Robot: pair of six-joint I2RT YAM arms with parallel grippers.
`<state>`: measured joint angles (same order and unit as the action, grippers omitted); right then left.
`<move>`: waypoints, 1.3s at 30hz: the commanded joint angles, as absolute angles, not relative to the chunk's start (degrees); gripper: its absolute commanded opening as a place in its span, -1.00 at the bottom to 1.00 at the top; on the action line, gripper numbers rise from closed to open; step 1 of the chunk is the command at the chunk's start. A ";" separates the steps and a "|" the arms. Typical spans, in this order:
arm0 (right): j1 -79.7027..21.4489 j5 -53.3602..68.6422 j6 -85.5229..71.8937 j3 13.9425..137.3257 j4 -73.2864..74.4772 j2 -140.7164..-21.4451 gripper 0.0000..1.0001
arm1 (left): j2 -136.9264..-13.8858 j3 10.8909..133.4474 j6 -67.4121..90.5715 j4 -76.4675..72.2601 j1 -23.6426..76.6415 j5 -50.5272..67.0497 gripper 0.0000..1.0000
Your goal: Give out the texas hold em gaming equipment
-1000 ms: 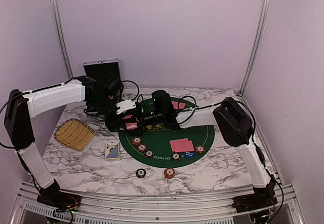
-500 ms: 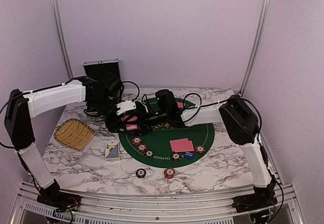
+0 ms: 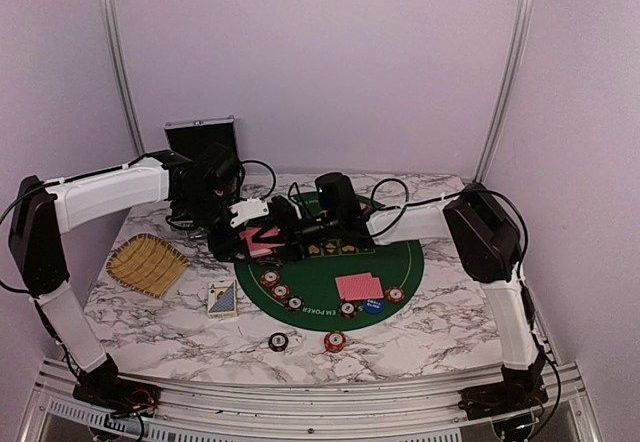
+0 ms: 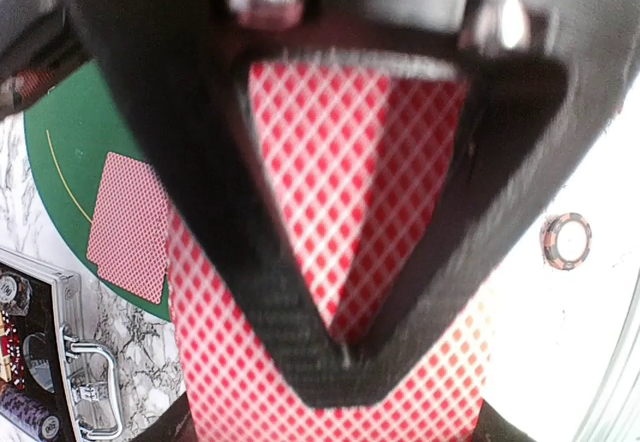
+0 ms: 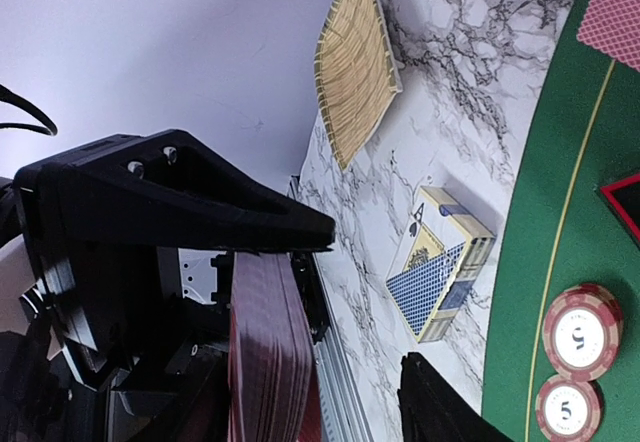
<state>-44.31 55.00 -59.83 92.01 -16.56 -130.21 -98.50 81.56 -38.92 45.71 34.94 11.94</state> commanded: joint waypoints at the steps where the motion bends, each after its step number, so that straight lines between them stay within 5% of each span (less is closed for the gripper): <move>1: -42.67 54.71 -58.17 90.41 -14.65 -125.62 0.10 | -97.05 82.18 -39.28 46.14 34.80 12.43 -1.00; 10: -42.36 56.41 -60.42 87.46 -18.19 -122.71 -0.04 | -97.36 82.26 -39.11 46.18 34.80 12.63 -1.00; 21: -41.31 56.42 -58.58 84.29 -15.58 -119.54 -0.54 | -97.13 82.05 -39.16 46.19 34.80 12.43 -1.00; 33: -40.53 59.40 -69.70 79.72 -29.72 -119.12 -0.99 | -96.78 81.44 -39.46 46.23 34.80 11.47 -1.00; 39: -38.78 59.50 -66.83 78.62 -25.89 -117.64 -1.00 | -96.43 81.08 -39.64 46.23 34.80 11.08 -1.00</move>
